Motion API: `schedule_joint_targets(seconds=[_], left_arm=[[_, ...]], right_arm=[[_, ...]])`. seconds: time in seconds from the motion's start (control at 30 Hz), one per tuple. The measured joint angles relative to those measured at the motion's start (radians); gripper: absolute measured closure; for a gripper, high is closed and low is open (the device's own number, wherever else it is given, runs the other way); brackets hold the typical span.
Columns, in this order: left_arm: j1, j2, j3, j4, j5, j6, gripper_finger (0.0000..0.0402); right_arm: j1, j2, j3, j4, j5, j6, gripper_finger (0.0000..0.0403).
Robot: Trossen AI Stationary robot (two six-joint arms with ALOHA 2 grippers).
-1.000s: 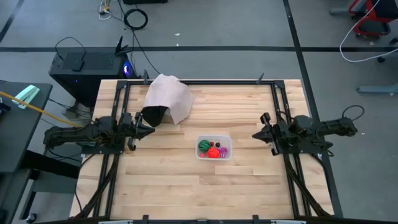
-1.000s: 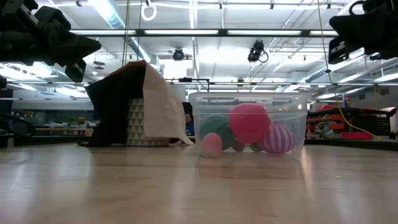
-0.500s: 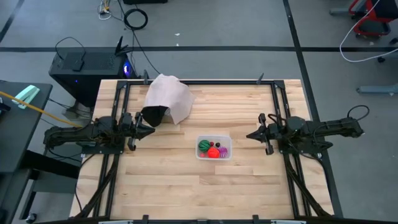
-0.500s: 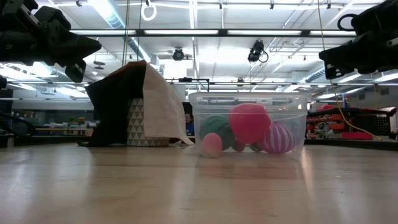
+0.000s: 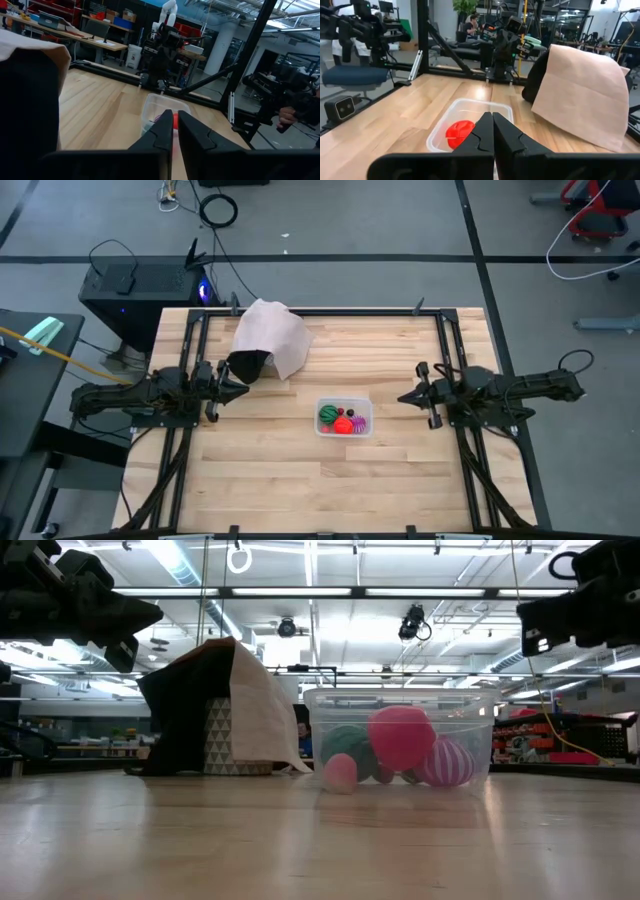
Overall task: Pick and placing Produce into tupperware
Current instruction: Return to Home Position
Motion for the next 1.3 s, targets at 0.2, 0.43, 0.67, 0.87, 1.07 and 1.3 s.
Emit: schedule_joint_targets(seconds=[0.2, 0.43, 0.67, 0.87, 1.07, 1.3], left_arm=[[0.0, 0.0, 0.0, 0.0, 0.0, 0.0, 0.0367], [0.0, 0.0, 0.0, 0.0, 0.0, 0.0, 0.0378], [0.0, 0.0, 0.0, 0.0, 0.0, 0.0, 0.0377], [0.0, 0.0, 0.0, 0.0, 0.0, 0.0, 0.0367], [0.0, 0.0, 0.0, -0.007, 0.0, 0.119, 0.0369], [0.0, 0.0, 0.0, -0.006, 0.0, 0.345, 0.0378]], right_arm=[[0.0, 0.0, 0.0, 0.062, -0.033, 0.028, 0.0403], [0.0, 0.0, 0.0, 0.027, -0.033, 0.066, 0.0396], [0.0, 0.0, 0.0, -0.021, -0.025, 0.104, 0.0392], [0.001, 0.001, 0.0, -0.023, -0.025, 0.103, 0.0392], [0.001, 0.001, 0.0, -0.023, -0.025, 0.102, 0.0391], [0.001, 0.001, 0.0, -0.023, -0.025, 0.102, 0.0391]])
